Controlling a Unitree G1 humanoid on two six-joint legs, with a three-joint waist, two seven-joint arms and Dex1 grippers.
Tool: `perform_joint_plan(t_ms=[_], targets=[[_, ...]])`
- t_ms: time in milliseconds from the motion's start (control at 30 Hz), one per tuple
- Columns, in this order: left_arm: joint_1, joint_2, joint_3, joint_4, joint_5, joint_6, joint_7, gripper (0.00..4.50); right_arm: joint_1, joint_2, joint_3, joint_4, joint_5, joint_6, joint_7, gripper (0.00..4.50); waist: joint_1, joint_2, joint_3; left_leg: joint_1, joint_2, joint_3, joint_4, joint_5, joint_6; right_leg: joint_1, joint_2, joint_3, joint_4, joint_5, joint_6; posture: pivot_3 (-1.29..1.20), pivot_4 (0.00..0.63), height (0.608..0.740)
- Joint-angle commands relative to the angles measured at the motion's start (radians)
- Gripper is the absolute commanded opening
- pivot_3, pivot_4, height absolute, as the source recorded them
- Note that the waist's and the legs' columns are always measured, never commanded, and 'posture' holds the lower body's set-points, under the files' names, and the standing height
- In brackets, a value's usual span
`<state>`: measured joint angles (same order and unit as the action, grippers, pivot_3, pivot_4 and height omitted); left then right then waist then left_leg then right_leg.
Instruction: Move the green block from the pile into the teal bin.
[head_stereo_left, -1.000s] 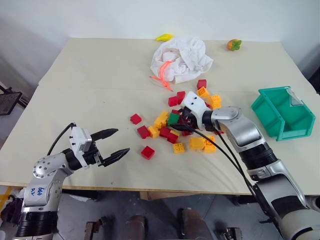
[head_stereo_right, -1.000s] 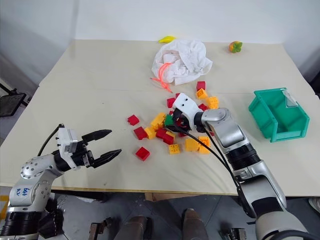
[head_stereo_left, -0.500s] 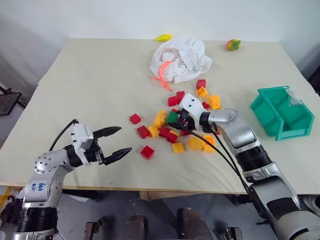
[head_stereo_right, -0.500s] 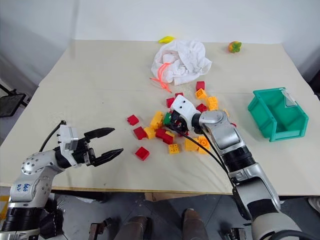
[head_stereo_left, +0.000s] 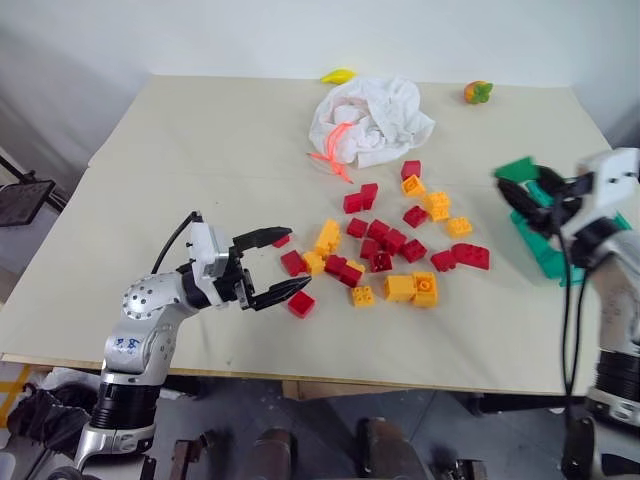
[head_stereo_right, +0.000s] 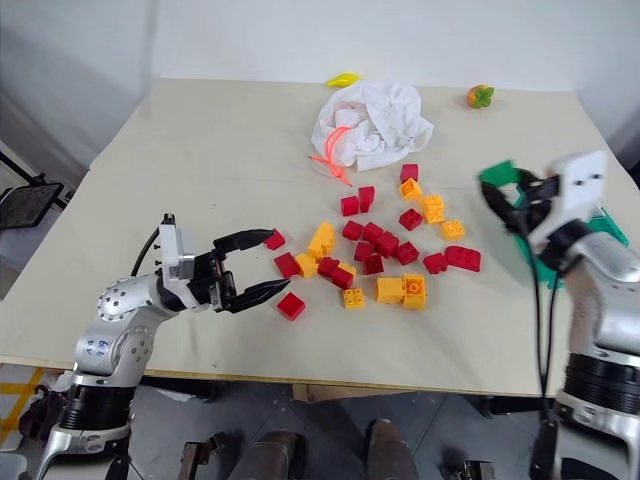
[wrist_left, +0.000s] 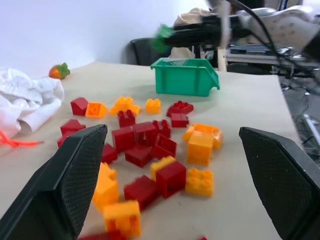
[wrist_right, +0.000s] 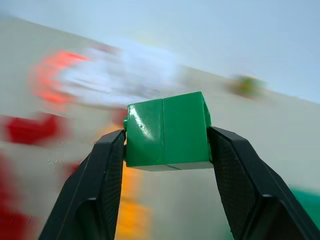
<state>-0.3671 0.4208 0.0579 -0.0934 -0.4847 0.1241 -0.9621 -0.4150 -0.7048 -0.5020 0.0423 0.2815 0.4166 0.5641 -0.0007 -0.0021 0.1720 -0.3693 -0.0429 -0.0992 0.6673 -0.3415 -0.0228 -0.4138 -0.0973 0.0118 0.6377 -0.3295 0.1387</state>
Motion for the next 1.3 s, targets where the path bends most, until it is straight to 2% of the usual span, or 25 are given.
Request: perform_joint_plan(t_ms=[33,200,300,533,567,667,733,833,967,1000,1100,1300], targets=[[-0.036,-0.011,0.004,0.04,0.021,-0.058,0.004,4.5,0.03,-0.074,-0.048,0.107,-0.071,-0.087,-0.066,2.19,-0.003,0.0,0.0,0.0,0.0,0.0,0.0,0.0,0.0,0.0,0.0,0.0,0.0,0.0,0.0,0.0,0.15,0.74],[-0.059,-0.001,0.0,0.077,0.02,-0.083,-0.035,4.5,-0.02,-0.12,-0.032,0.306,-0.108,-0.124,-0.139,2.19,-0.026,0.0,0.0,0.003,0.002,0.006,-0.001,0.0,0.001,0.0,0.001,0.002,0.005,0.0,0.0,0.0,0.15,0.74],[-0.063,0.002,-0.004,0.084,0.016,-0.084,-0.053,4.5,-0.057,-0.113,-0.027,0.362,-0.075,-0.124,-0.121,2.19,-0.027,0.0,0.0,0.005,0.002,0.008,0.0,0.001,0.001,0.0,0.001,0.004,0.005,0.0,0.0,0.0,0.15,0.74],[-0.058,0.0,-0.007,0.08,0.012,-0.082,-0.066,4.5,-0.074,-0.129,-0.016,0.422,-0.057,-0.134,-0.086,4.42,-0.021,0.0,0.0,0.006,0.001,0.009,0.0,0.001,0.001,0.0,0.001,0.006,0.005,0.0,0.001,0.0,0.15,0.74],[-0.056,0.001,-0.006,0.078,0.011,-0.082,-0.068,4.5,-0.074,-0.132,-0.021,0.424,-0.049,-0.144,-0.075,4.48,-0.019,0.0,0.0,0.005,0.001,0.009,0.0,0.001,0.001,0.0,0.0,0.006,0.004,0.0,0.001,0.0,0.15,0.74],[-0.038,0.029,-0.001,0.077,0.007,-0.058,-0.086,4.5,-0.048,-0.132,-0.041,0.382,-0.004,-0.228,0.014,4.48,-0.019,0.0,0.0,0.005,0.001,0.009,0.0,0.001,0.001,0.0,0.0,0.006,0.004,0.001,0.001,0.0,0.15,0.74],[-0.021,0.056,0.013,0.085,0.008,-0.047,-0.092,4.5,0.003,-0.111,-0.046,0.291,0.061,-0.275,0.126,4.48,-0.02,0.0,0.0,0.005,0.002,0.009,0.0,0.001,0.001,0.0,0.001,0.006,0.004,0.001,0.001,0.0,0.15,0.74],[0.031,0.123,0.049,0.13,0.047,-0.084,-0.097,4.5,0.174,-0.06,-0.012,0.059,0.189,-0.335,0.351,4.48,-0.022,0.0,0.0,0.005,0.002,0.008,-0.001,0.001,0.001,0.0,0.001,0.006,0.003,0.001,0.001,0.0,0.15,0.74],[0.101,0.194,0.103,0.179,0.091,-0.159,-0.082,4.5,0.374,-0.024,0.053,-0.152,0.3,-0.277,0.497,4.48,-0.023,0.0,0.0,0.006,0.002,0.007,-0.001,0.001,0.001,0.001,0.001,0.005,0.002,0.001,0.001,0.0,0.15,0.74],[0.116,0.209,0.113,0.189,0.104,-0.17,-0.071,4.5,0.43,-0.038,0.09,-0.183,0.277,-0.311,0.555,4.48,-0.021,0.0,0.0,0.006,0.002,0.006,-0.001,0.001,0.001,0.001,0.0,0.005,0.001,0.001,0.001,0.0,0.15,0.74],[0.128,0.22,0.159,0.229,0.118,-0.246,-0.043,4.5,0.496,-0.041,0.135,-0.227,0.253,-0.349,0.596,4.48,-0.008,0.0,0.0,0.007,0.002,0.005,-0.001,0.0,0.001,0.003,0.0,0.005,-0.001,0.001,0.001,0.0,0.15,0.74],[0.216,0.258,0.204,0.176,0.118,-0.236,-0.018,4.5,0.505,-0.022,0.155,-0.167,0.219,-0.404,0.592,4.48,0.001,0.0,0.0,0.008,0.002,0.005,-0.002,0.0,0.002,0.004,-0.001,0.005,-0.003,0.003,0.002,0.0,0.15,0.74]])
